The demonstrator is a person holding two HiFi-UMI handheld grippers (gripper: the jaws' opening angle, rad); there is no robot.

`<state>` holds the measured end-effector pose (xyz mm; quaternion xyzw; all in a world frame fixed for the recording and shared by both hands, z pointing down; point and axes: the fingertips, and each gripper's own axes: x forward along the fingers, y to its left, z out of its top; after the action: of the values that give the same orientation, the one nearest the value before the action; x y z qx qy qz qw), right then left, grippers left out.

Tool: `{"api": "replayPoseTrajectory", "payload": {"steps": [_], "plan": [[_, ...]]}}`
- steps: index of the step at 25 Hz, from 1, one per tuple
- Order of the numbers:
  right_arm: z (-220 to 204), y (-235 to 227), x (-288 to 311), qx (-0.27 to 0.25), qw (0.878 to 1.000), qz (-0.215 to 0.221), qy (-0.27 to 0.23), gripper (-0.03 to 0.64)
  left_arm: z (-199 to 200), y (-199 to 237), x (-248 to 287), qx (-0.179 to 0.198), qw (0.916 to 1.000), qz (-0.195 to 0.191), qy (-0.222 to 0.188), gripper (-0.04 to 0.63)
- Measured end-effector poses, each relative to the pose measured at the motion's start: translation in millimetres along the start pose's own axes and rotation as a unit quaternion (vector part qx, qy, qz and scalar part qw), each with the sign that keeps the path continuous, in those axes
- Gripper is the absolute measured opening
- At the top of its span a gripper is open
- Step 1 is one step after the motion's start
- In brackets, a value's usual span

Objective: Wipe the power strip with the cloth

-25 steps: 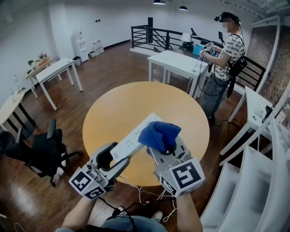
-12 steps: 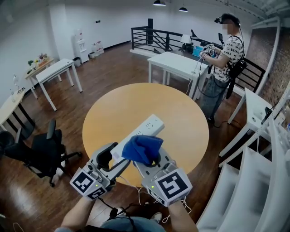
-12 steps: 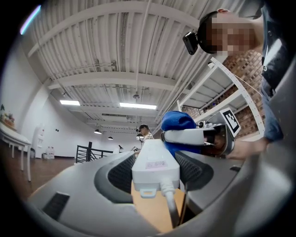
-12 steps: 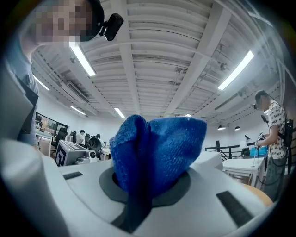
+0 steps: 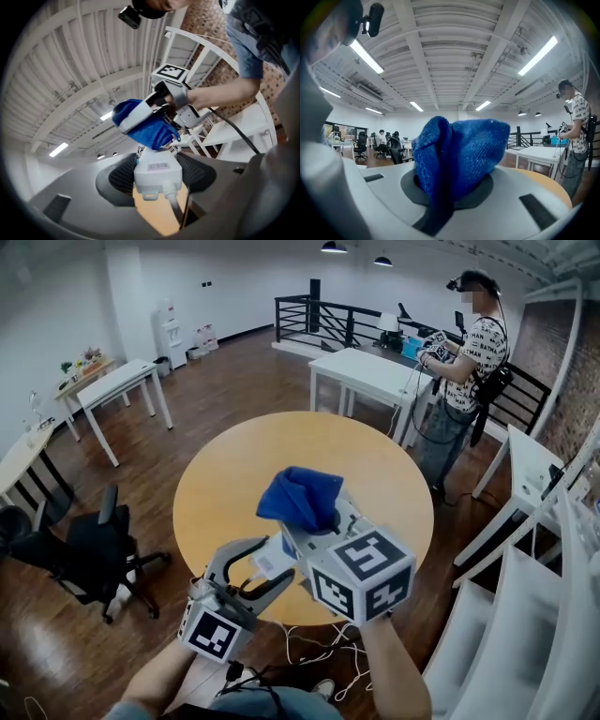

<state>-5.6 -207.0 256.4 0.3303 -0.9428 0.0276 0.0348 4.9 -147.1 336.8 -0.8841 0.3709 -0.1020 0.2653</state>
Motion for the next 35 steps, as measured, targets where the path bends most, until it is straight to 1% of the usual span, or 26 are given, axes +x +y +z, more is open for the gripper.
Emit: {"api": "replayPoseTrajectory", "payload": {"steps": [1, 3, 6, 8, 11, 13, 17, 23, 29, 32, 35], "plan": [[-1, -1, 5, 0.000, 1.000, 0.000, 0.013, 0.054, 0, -5, 1, 0.031, 0.9995, -0.003, 0.006, 0.282], [-5, -1, 12, -0.001, 0.999, -0.001, 0.035, 0.055, 0, -16, 4, 0.089, 0.9959, -0.012, 0.014, 0.282], [-13, 1, 21, 0.003, 0.998, 0.002, 0.061, 0.055, -3, -28, 6, 0.166, 0.9855, -0.022, 0.028, 0.282], [-22, 2, 26, 0.003, 0.997, 0.003, 0.082, 0.054, -6, -35, 7, 0.202, 0.9785, -0.026, 0.035, 0.282], [-35, 4, 30, -0.007, 0.994, 0.002, 0.109, 0.055, -9, -42, 4, 0.230, 0.9721, -0.032, 0.034, 0.282], [-40, 3, 31, -0.014, 0.993, -0.001, 0.117, 0.054, -12, -43, 2, 0.232, 0.9715, -0.031, 0.036, 0.282], [-43, -14, 28, -0.016, 0.993, -0.017, 0.119, 0.054, -15, -41, -2, 0.219, 0.9745, -0.030, 0.038, 0.282], [-41, -63, 14, -0.025, 0.990, -0.067, 0.120, 0.055, -16, -40, -2, 0.212, 0.9762, -0.032, 0.035, 0.282], [-37, -113, -3, -0.036, 0.984, -0.127, 0.124, 0.055, -17, -39, -5, 0.208, 0.9770, -0.031, 0.034, 0.282], [-32, -130, -10, -0.036, 0.981, -0.149, 0.116, 0.055, -17, -37, -6, 0.206, 0.9774, -0.030, 0.034, 0.282], [-27, -137, -15, -0.038, 0.981, -0.160, 0.105, 0.055, -17, -37, -5, 0.206, 0.9774, -0.029, 0.036, 0.282]]}}
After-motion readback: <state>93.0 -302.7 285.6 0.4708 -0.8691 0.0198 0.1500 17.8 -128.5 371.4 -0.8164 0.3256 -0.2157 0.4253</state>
